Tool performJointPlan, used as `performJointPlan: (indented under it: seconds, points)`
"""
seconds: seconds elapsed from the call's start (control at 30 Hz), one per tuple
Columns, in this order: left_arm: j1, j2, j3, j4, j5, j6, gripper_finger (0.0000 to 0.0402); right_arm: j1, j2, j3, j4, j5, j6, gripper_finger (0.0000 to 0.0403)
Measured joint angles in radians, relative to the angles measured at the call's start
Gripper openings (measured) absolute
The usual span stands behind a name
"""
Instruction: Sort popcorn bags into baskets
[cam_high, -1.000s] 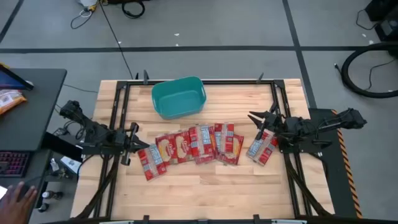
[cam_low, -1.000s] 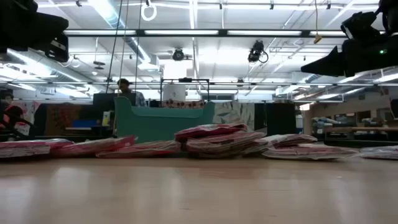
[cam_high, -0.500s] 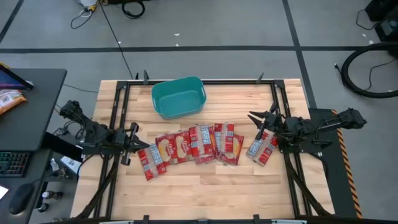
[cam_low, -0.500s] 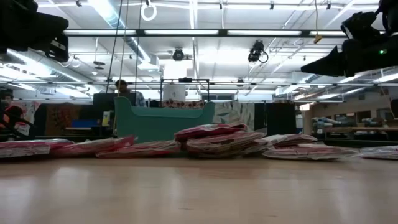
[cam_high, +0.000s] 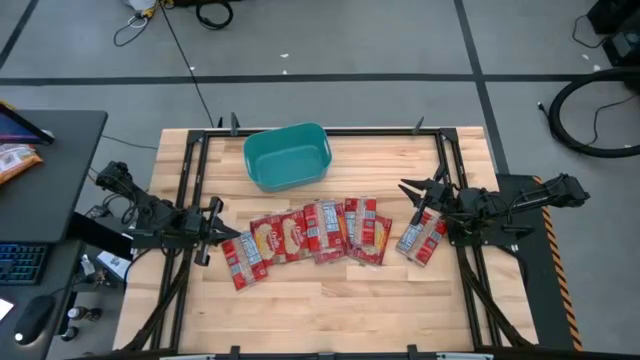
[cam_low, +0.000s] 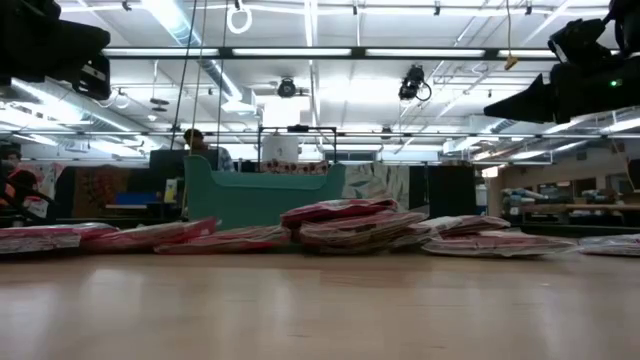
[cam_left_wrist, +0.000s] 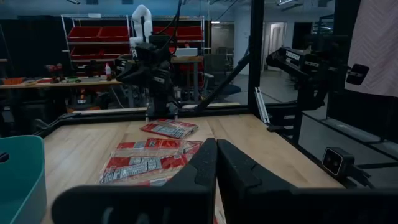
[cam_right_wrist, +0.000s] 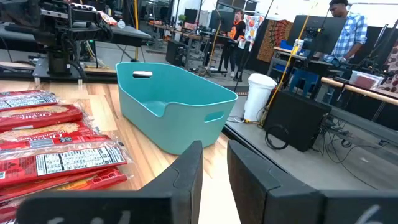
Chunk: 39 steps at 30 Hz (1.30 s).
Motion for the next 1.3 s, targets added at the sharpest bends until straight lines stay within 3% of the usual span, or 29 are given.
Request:
performJointPlan:
  seconds: [0.67,0.8,1.07,1.3]
  points:
    - [0.0,0.0,0.0,0.008,0.0,-0.008,0.0013,0.0,0.0,0.0,0.0,0.0,0.0,0.008]
    - [0.0,0.0,0.0,0.071,0.0,-0.134,0.0013,0.0,0.0,0.0,0.0,0.0,0.0,0.008]
    - [0.002,0.0,0.0,0.238,0.0,-0.21,0.0013,0.0,0.0,0.0,0.0,0.0,0.0,0.008]
    - [0.002,0.047,0.0,0.237,-0.044,-0.284,0.0013,0.0,0.0,0.0,0.0,0.0,0.0,0.008]
